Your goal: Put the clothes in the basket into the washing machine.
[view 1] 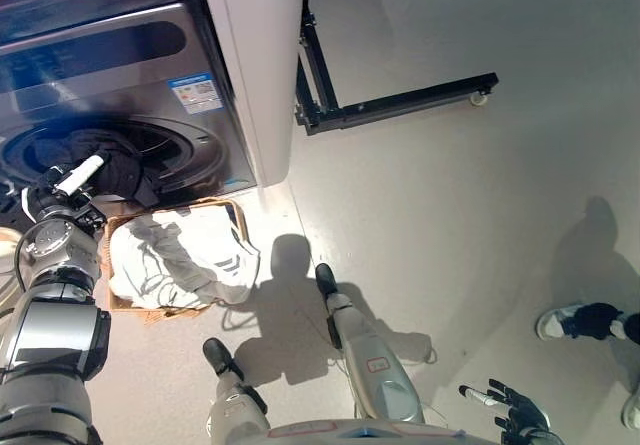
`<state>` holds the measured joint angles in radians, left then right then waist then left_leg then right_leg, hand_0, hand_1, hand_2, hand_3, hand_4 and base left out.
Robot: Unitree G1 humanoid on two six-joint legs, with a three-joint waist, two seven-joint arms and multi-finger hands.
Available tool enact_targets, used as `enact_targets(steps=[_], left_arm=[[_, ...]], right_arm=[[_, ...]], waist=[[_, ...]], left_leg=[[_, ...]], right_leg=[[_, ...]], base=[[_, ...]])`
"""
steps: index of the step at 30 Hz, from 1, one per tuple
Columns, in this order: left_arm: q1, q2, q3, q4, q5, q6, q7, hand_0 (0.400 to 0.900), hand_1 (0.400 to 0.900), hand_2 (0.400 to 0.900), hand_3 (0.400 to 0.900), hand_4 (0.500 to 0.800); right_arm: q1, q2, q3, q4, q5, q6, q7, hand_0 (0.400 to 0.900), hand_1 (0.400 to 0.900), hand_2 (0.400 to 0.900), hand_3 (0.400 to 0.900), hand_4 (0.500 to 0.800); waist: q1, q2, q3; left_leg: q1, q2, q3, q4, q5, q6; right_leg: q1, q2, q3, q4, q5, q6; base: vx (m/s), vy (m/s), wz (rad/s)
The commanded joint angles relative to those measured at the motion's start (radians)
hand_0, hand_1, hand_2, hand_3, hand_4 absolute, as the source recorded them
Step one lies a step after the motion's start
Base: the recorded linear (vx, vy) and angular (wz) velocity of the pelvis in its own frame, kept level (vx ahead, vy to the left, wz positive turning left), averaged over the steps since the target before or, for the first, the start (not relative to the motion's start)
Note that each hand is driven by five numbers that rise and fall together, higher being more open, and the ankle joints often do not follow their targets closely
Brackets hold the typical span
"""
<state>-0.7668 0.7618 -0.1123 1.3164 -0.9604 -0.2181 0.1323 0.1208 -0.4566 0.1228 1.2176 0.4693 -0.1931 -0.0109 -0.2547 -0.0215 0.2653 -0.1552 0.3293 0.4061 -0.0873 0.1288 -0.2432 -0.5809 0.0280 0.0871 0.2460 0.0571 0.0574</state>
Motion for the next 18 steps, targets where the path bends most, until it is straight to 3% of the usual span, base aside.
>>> enact_targets(steps=[1, 6, 7, 9, 12, 18], left_arm=[[-0.142, 0.142, 0.034, 0.007, -0.042, -0.135, 0.011, 0.900, 0.900, 0.900, 0.900, 0.800], [-0.180, 0.158, 0.016, 0.014, -0.026, -0.140, 0.036, 0.900, 0.900, 0.900, 0.900, 0.800], [-0.570, 0.210, -0.212, 0.072, 0.025, -0.074, 0.071, 0.900, 0.900, 0.900, 0.900, 0.800], [-0.329, 0.108, -0.070, 0.074, 0.008, -0.111, 0.078, 0.900, 0.900, 0.900, 0.900, 0.800], [-0.343, 0.057, -0.108, 0.006, 0.017, -0.148, 0.127, 0.900, 0.900, 0.900, 0.900, 0.800], [-0.340, 0.045, -0.118, 0.001, 0.040, -0.143, 0.144, 0.900, 0.900, 0.900, 0.900, 0.800]], right_arm=[[0.135, -0.050, -0.016, 0.003, 0.018, -0.001, -0.025, 0.900, 0.900, 0.900, 0.900, 0.800], [0.152, -0.045, -0.004, -0.016, 0.024, -0.007, -0.033, 0.900, 0.900, 0.900, 0.900, 0.800], [0.125, -0.105, 0.020, -0.017, 0.037, 0.019, -0.018, 0.900, 0.900, 0.900, 0.900, 0.800], [0.158, -0.064, -0.004, -0.032, 0.044, 0.006, -0.031, 0.900, 0.900, 0.900, 0.900, 0.800], [0.181, -0.057, -0.002, -0.018, 0.037, 0.006, -0.062, 0.900, 0.900, 0.900, 0.900, 0.800], [0.189, -0.049, 0.005, -0.030, 0.052, -0.005, -0.063, 0.900, 0.900, 0.900, 0.900, 0.800]], waist=[[-0.022, 0.009, -0.023], [-0.033, -0.003, -0.035], [-0.093, 0.009, -0.062], [-0.057, -0.014, -0.062], [-0.042, -0.001, -0.068], [-0.031, 0.006, -0.067]], left_leg=[[0.046, 0.007, 0.006, 0.101, -0.062, 0.034], [0.047, 0.023, 0.025, 0.089, -0.040, 0.022], [0.063, 0.034, 0.048, 0.078, -0.041, 0.014], [0.059, 0.038, 0.057, 0.086, -0.040, 0.014], [0.042, 0.038, 0.037, 0.095, -0.038, 0.015], [0.024, 0.036, 0.008, 0.107, -0.054, 0.022]], right_leg=[[-0.003, 0.046, 0.030, 0.008, -0.087, 0.051], [-0.025, 0.071, 0.039, 0.004, -0.083, 0.047], [-0.029, 0.090, 0.049, 0.010, -0.085, 0.051], [-0.047, 0.090, 0.048, 0.015, -0.081, 0.048], [-0.048, 0.085, 0.039, 0.013, -0.084, 0.045], [-0.041, 0.075, 0.028, 0.007, -0.084, 0.044]], base=[[0.04, -0.044, -0.20], [0.04, -0.044, -0.20], [0.06, -0.015, -0.39], [0.03, -0.041, -0.16], [0.00, -0.059, 0.20], [-0.02, -0.018, 0.14]])
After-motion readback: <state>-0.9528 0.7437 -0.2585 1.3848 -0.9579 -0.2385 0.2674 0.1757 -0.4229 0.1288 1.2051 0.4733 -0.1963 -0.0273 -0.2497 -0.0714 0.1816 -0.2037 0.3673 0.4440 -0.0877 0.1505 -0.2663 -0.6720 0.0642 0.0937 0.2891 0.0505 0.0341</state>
